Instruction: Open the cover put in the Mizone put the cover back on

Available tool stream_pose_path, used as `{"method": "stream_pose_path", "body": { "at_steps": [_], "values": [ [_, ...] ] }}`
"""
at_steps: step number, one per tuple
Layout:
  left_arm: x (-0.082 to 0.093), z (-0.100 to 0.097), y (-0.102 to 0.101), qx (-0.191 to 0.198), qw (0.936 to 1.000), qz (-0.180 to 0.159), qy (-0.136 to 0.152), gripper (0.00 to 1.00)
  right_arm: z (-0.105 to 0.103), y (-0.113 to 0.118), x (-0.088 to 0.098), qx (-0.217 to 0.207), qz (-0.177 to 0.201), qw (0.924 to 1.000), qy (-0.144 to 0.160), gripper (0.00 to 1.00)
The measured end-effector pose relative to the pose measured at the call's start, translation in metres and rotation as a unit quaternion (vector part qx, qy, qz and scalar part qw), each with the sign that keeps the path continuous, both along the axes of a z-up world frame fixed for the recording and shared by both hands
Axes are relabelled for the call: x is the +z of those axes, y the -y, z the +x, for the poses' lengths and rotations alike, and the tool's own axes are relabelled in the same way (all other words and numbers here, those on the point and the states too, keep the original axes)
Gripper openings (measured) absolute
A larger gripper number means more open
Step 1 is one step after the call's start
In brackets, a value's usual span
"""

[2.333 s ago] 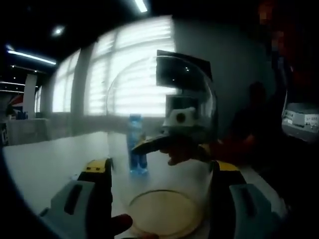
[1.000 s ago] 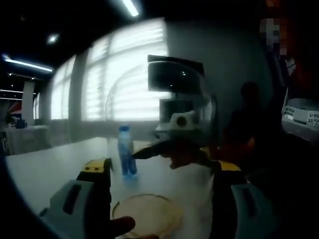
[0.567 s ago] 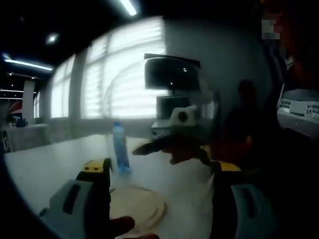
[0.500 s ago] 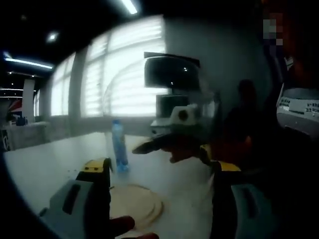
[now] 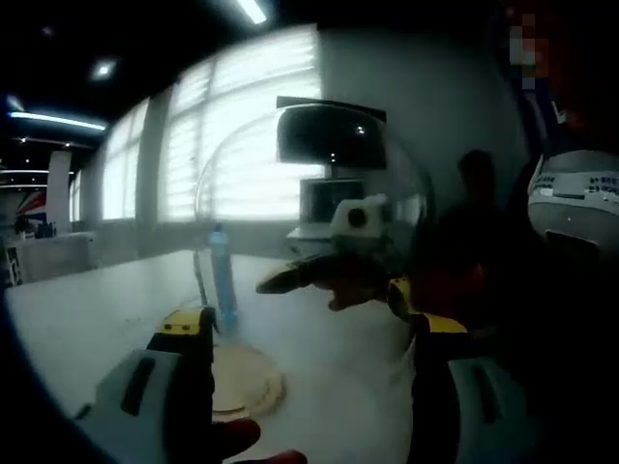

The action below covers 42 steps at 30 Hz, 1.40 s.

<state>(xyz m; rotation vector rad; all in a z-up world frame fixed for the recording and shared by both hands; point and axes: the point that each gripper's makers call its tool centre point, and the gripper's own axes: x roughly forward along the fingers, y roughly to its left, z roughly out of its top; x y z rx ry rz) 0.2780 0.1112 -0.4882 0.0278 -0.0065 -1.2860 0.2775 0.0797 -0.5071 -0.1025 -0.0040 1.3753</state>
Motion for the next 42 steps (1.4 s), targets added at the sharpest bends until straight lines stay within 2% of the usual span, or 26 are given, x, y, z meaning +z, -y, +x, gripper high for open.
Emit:
{"method": "stream_pose_path", "body": {
  "at_steps": [7, 14, 19, 24, 25, 27, 38, 42],
  "values": [
    [0.001, -0.013, -0.001, 0.005, 1.0, 0.001, -0.003, 0.71, -0.012, -0.001, -0.001, 0.003, 0.005, 1.0, -0.008, 0.84],
    [0.006, -0.03, -0.002, 0.008, 0.9999, -0.004, 0.007, 0.71, -0.027, -0.001, 0.002, 0.006, 0.012, 0.9999, -0.002, 0.84],
    [0.0, -0.041, -0.003, 0.01, 0.9999, -0.003, 0.003, 0.71, -0.038, -0.002, -0.003, 0.008, 0.011, 0.9999, -0.004, 0.84],
    [-0.014, -0.041, -0.003, 0.014, 0.9998, 0.002, -0.013, 0.71, -0.04, -0.002, -0.014, 0.009, 0.005, 0.9998, -0.018, 0.84],
    [-0.01, -0.041, -0.001, 0.014, 0.9997, -0.013, -0.012, 0.71, -0.039, -0.002, -0.014, 0.009, 0.009, 0.9997, -0.022, 0.84],
    [-0.013, -0.041, -0.002, 0.015, 0.9997, -0.007, -0.015, 0.71, -0.04, -0.001, -0.016, 0.011, 0.013, 0.9995, -0.028, 0.84],
    [-0.014, -0.043, -0.003, 0.014, 0.9993, -0.035, -0.003, 0.72, -0.042, 0.001, -0.014, 0.011, 0.036, 0.9991, -0.02, 0.85],
    [-0.014, -0.044, -0.002, 0.015, 0.9993, -0.034, -0.001, 0.72, -0.042, 0.002, -0.014, 0.011, 0.044, 0.9989, -0.016, 0.85]
  ]
}}
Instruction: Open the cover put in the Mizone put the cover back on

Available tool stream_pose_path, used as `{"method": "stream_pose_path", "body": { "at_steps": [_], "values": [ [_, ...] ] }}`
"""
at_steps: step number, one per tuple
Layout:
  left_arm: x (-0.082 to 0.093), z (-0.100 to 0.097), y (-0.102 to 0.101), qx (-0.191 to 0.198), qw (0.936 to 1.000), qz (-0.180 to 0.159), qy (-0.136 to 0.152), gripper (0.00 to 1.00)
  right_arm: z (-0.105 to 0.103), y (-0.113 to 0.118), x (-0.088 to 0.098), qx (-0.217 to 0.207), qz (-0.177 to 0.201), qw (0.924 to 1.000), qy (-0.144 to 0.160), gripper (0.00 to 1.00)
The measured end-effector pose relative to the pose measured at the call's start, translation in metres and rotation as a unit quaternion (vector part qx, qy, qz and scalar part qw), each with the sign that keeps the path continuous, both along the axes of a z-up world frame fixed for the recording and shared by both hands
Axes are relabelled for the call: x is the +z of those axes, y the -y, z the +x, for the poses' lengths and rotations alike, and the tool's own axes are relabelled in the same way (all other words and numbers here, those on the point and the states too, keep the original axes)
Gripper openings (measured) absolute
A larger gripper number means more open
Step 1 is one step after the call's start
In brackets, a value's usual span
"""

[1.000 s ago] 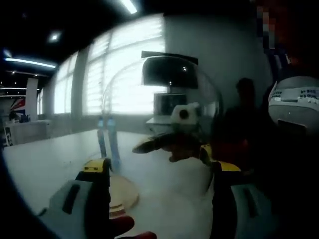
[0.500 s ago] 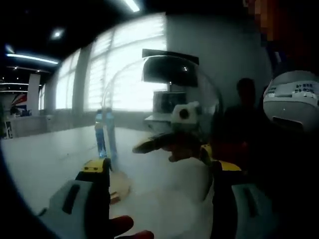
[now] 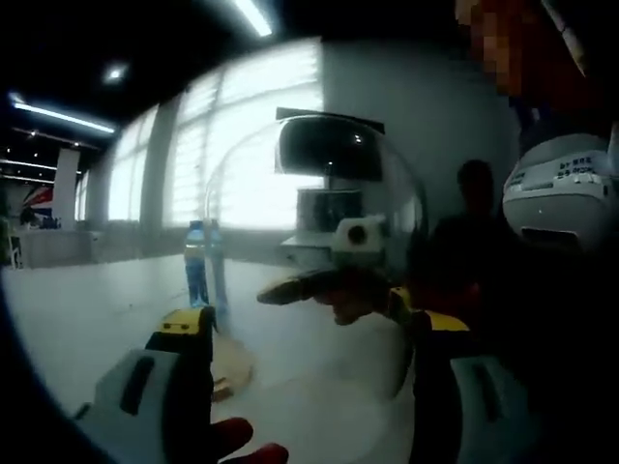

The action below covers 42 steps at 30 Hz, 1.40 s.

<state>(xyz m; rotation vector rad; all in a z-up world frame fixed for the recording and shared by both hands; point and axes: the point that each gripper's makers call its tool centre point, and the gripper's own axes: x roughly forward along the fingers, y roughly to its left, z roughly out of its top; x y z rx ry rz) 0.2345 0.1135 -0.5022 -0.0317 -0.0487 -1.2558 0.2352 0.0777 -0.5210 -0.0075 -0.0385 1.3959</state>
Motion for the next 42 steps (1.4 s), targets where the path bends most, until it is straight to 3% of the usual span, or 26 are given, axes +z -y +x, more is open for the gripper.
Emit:
{"method": "stream_pose_path", "body": {
  "at_steps": [17, 26, 29, 42],
  "values": [
    [-0.001, 0.0, -0.001, 0.01, 0.9999, 0.003, -0.001, 0.72, -0.001, 0.003, -0.001, -0.006, 0.01, 0.9999, 0.005, 0.83],
    [-0.011, -0.005, -0.009, 0.028, 0.9984, 0.04, 0.028, 0.68, -0.003, 0.012, -0.002, -0.016, 0.017, 0.9997, 0.009, 0.78],
    [-0.011, -0.006, -0.014, 0.031, 0.9989, 0.034, 0.003, 0.66, -0.004, 0.017, -0.003, -0.02, 0.018, 0.9996, 0.013, 0.74],
    [-0.013, -0.01, -0.024, 0.044, 0.9987, 0.024, -0.01, 0.57, -0.007, 0.038, -0.008, -0.039, 0.031, 0.9987, 0.006, 0.61]
  ]
}}
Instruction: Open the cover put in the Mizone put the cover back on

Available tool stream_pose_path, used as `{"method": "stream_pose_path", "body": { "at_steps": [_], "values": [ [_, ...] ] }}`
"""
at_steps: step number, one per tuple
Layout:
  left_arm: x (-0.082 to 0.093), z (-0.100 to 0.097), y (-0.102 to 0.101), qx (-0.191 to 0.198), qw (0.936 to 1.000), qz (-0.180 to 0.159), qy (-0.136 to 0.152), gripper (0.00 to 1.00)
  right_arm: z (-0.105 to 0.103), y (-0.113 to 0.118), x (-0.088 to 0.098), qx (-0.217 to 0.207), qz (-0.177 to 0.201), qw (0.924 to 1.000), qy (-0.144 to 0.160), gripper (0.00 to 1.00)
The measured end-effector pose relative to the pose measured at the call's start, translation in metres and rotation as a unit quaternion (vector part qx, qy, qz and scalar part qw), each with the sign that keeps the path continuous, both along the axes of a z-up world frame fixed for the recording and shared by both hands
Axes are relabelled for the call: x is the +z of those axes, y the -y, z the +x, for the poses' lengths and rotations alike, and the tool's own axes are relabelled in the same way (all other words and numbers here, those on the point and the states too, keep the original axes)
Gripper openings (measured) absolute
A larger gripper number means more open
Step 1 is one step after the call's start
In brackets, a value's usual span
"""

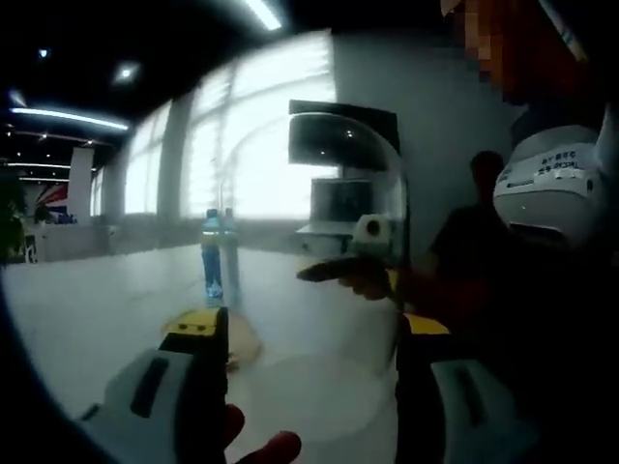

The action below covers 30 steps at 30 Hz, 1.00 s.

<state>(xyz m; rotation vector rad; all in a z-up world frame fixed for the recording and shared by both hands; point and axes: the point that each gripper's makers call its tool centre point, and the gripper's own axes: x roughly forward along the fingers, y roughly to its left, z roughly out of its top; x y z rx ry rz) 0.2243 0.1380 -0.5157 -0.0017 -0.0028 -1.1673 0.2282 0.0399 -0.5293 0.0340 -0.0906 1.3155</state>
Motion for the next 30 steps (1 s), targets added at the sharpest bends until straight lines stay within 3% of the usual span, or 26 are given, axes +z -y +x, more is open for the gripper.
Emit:
{"method": "stream_pose_path", "body": {
  "at_steps": [14, 19, 24, 26, 30],
  "values": [
    [-0.009, 0.0, -0.019, 0.034, 0.9994, 0.002, -0.004, 0.53, 0.01, 0.029, -0.007, -0.057, 0.025, 0.9977, -0.027, 0.53],
    [-0.004, 0.008, -0.031, 0.054, 0.9983, -0.023, -0.005, 0.54, 0.02, 0.041, -0.007, -0.094, 0.045, 0.9936, -0.043, 0.5],
    [-0.002, 0.016, -0.041, 0.071, 0.9966, -0.04, -0.006, 0.53, 0.034, 0.057, -0.009, -0.145, 0.062, 0.9865, -0.044, 0.32],
    [-0.001, 0.019, -0.046, 0.079, 0.9957, -0.048, -0.003, 0.5, 0.038, 0.061, -0.009, -0.157, 0.076, 0.983, -0.059, 0.31],
    [-0.004, 0.032, -0.06, 0.107, 0.9924, -0.061, -0.005, 0.42, 0.041, 0.067, -0.01, -0.172, 0.084, 0.9797, -0.059, 0.31]
  ]
}}
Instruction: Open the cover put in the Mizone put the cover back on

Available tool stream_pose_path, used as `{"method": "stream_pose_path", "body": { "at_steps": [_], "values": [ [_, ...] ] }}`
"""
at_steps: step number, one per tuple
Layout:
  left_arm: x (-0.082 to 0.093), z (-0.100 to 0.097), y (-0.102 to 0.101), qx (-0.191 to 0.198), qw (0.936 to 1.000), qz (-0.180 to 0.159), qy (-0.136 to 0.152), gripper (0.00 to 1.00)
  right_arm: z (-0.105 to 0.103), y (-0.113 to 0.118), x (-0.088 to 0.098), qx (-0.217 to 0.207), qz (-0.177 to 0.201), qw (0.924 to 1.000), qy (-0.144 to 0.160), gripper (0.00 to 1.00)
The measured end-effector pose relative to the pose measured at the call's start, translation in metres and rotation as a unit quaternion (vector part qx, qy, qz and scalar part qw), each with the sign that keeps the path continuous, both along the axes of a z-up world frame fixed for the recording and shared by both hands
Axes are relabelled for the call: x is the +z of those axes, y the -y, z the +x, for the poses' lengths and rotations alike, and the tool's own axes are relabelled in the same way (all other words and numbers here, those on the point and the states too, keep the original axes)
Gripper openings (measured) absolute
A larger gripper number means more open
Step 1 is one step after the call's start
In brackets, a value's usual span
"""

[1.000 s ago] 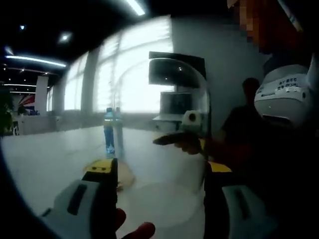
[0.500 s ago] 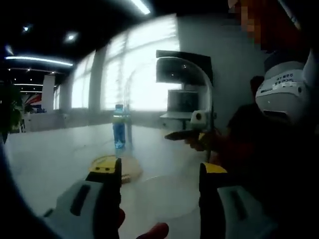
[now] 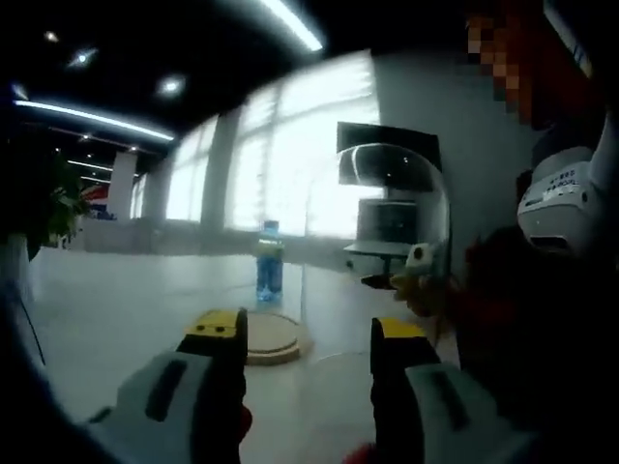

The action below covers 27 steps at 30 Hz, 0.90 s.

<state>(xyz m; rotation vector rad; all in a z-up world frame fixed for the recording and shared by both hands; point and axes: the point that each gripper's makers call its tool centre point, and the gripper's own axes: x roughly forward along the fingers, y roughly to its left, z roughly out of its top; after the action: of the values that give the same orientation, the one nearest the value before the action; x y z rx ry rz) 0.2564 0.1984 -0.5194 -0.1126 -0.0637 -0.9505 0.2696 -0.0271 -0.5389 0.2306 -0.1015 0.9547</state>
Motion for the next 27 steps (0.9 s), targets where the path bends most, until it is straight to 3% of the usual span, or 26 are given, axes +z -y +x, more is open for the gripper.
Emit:
{"method": "stream_pose_path", "body": {
  "at_steps": [9, 19, 21, 27],
  "values": [
    [-0.011, 0.023, -0.015, 0.056, 0.9983, 0.002, 0.012, 0.41, 0.011, 0.009, -0.006, -0.066, -0.039, 0.9969, 0.016, 0.28],
    [-0.026, 0.038, -0.012, 0.075, 0.9964, 0.038, 0.011, 0.35, 0.02, 0.024, -0.009, -0.105, -0.047, 0.9929, 0.027, 0.24],
    [-0.028, 0.04, -0.01, 0.073, 0.9965, 0.04, 0.008, 0.34, 0.026, 0.031, -0.012, -0.12, -0.038, 0.992, 0.013, 0.17],
    [-0.033, 0.047, -0.006, 0.075, 0.9956, 0.055, 0.011, 0.34, 0.036, 0.043, -0.021, -0.155, -0.05, 0.9867, -0.003, 0.16]
  ]
}}
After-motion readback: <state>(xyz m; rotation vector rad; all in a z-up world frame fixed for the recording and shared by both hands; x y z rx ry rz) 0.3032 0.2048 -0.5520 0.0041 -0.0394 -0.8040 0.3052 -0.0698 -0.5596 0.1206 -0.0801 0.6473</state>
